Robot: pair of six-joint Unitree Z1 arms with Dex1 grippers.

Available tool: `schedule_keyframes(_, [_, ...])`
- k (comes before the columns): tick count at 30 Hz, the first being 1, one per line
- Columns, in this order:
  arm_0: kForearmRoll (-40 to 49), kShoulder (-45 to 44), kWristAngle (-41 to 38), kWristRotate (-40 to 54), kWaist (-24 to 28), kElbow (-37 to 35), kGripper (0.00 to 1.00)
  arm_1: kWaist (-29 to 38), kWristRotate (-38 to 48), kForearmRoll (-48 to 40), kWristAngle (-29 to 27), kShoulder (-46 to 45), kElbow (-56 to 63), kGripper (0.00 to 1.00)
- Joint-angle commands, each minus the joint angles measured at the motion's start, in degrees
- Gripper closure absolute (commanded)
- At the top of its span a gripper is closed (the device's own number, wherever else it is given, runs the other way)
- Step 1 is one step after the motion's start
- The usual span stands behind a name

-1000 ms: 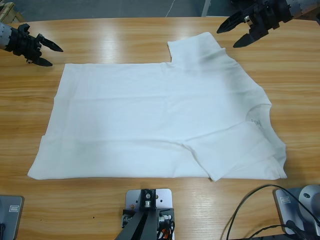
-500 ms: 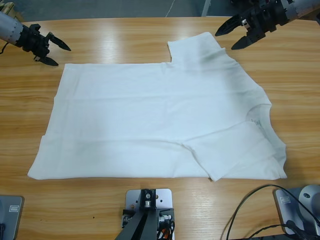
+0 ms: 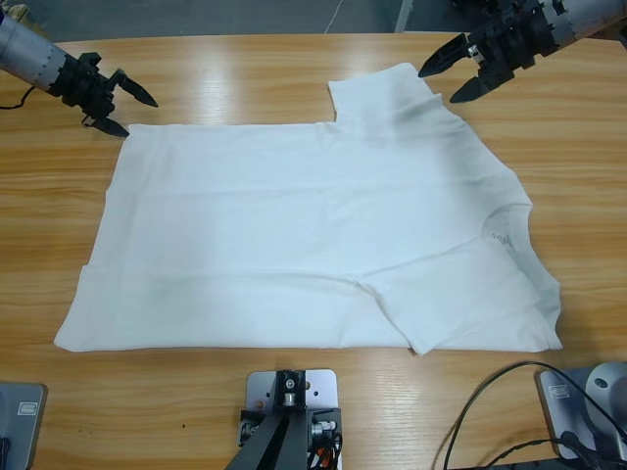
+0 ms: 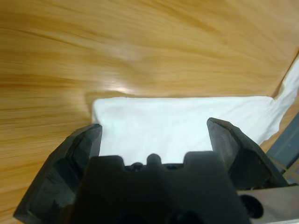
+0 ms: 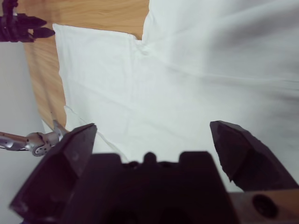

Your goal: Fold clothes

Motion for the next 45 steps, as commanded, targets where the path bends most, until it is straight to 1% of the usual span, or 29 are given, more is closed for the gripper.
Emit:
schedule_keyframes(1, [0.7,4.1,0.8,-0.9,-1.2,-0.3,0.138,-0.9,-0.7,-0.7,0.3,2.1,2.1,0.004])
schedule_keyframes(8, [3.2,4.3,3.3,-0.9,0.2,-0.4,0.153,-0.9,-0.7,-0.8,0.6,1.9,2.2,0.004])
schedule_keyframes(10, [3.2,4.6,3.3,-1.0,0.3,-0.6,0.247,-0.9,-0.7,-0.8,0.6,1.9,2.2,0.004])
schedule_keyframes(14, [3.3,5.1,3.2,-1.0,-0.1,-1.5,0.556,-0.9,-0.7,-0.8,0.7,1.8,2.2,0.004])
schedule_keyframes(16, [3.5,5.6,2.8,-1.0,-0.3,-2.0,0.735,-0.9,-0.7,-0.8,0.7,1.8,2.2,0.004])
schedule_keyframes(17, [3.5,5.7,2.6,-0.9,-0.4,-2.3,0.759,-0.9,-0.7,-0.9,0.7,1.8,2.2,0.004])
schedule_keyframes(21, [3.7,5.9,2.5,-0.9,-0.7,-2.7,0.759,-0.9,-0.6,-1.0,0.7,1.9,2.1,0.004])
schedule_keyframes(22, [3.7,5.9,2.5,-0.8,-0.7,-2.7,0.815,-0.9,-0.6,-1.0,0.7,1.9,2.1,0.004])
schedule_keyframes(23, [3.7,6.0,2.5,-0.7,-0.7,-2.7,0.957,-0.9,-0.6,-1.0,0.7,1.9,2.1,0.004])
schedule_keyframes(24, [3.9,6.1,2.5,-0.6,-0.7,-2.7,1.000,-0.9,-0.6,-1.1,0.7,1.9,2.1,0.004])
schedule_keyframes(36, [4.7,5.5,1.2,0.9,-1.0,-2.8,1.000,-0.9,-0.5,-1.2,0.7,2.0,2.2,0.018])
schedule_keyframes(42, [5.8,5.1,1.2,1.9,-1.0,-2.7,1.000,-5.6,1.0,-3.6,3.4,3.6,1.5,0.013])
schedule_keyframes(45, [6.2,4.9,1.2,2.6,-1.2,-2.7,1.000,-8.4,1.0,-4.2,4.0,5.6,-1.6,0.013])
